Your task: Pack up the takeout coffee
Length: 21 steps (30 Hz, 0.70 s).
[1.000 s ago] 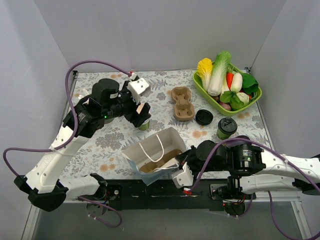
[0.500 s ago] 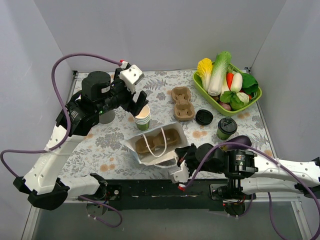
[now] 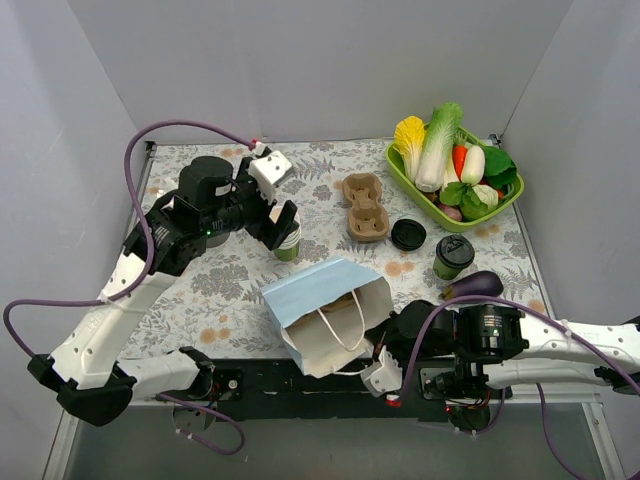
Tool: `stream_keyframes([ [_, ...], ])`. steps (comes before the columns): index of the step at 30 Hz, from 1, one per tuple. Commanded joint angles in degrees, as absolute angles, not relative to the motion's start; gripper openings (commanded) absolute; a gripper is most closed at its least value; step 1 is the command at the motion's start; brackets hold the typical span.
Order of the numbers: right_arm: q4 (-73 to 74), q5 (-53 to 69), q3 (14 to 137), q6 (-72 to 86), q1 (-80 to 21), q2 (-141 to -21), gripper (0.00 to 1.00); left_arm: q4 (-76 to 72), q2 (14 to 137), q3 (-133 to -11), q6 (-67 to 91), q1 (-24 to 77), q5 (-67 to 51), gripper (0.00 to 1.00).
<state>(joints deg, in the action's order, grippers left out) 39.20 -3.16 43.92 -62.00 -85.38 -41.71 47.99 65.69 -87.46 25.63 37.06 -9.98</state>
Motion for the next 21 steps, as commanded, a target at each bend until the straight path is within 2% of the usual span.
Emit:
stream_keyframes([
  [1, 41.49, 1.06, 46.05, -60.73, -86.22, -41.66, 0.01, 49.92, 62.58, -83.69, 27.24, 36.74, -15.47, 0.79],
  [6, 38.16, -2.98, 48.94, -58.01, -86.22, -43.15, 0.01, 50.62, 64.15, -85.24, 27.6, 36.65, -16.52, 0.79],
  [13, 35.87, -7.12, 54.23, -56.95, -85.09, -47.2, 0.01, 59.23, 70.75, -98.96, 26.9, 36.65, -28.72, 0.79],
  [21, 32.78, -0.35, 53.61, -63.45, -74.81, -47.37, 0.01, 67.93, 71.54, -91.06, 21.54, 36.74, -37.96, 0.79],
])
